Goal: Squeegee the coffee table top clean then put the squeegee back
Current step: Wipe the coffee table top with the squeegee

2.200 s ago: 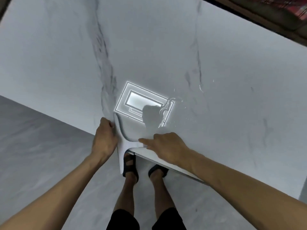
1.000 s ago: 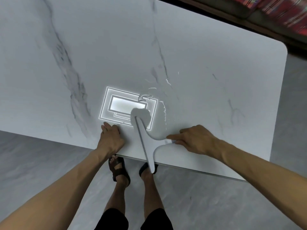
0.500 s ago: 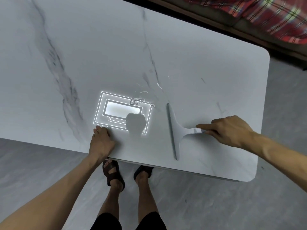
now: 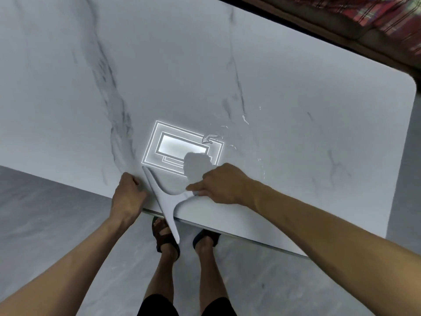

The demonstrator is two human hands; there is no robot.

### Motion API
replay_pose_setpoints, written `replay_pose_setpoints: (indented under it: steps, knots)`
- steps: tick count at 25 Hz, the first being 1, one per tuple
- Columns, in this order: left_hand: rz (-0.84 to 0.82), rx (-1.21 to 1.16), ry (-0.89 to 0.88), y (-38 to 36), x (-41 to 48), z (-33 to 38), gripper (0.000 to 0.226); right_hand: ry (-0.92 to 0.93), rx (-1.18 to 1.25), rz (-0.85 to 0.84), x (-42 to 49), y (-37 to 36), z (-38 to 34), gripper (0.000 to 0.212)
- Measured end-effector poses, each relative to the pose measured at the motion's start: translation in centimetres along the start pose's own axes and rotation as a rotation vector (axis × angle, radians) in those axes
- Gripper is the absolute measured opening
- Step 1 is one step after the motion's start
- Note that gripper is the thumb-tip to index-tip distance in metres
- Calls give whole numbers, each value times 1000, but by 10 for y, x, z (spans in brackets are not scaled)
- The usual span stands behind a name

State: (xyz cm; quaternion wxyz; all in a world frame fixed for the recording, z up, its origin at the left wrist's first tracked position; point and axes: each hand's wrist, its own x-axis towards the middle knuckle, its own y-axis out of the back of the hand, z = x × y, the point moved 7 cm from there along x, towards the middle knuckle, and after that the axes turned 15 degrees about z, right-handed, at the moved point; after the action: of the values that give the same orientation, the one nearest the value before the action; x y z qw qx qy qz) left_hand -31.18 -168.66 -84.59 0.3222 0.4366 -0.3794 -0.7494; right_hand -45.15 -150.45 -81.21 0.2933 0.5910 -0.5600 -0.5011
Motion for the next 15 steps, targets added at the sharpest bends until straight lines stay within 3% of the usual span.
replay_pose_setpoints:
  steps: [5, 10, 15]
  knots:
    - [-62, -7, -38, -16, -3, 15, 22, -226, 15, 65, -28, 38, 73, 38]
    - [-78, 34, -245, -35, -11, 68, 22, -522, 15, 106, -106, 53, 146, 39]
    - [-40, 24, -439, -42, -20, 120, 7, -730, 43, 137, -184, 59, 170, 37]
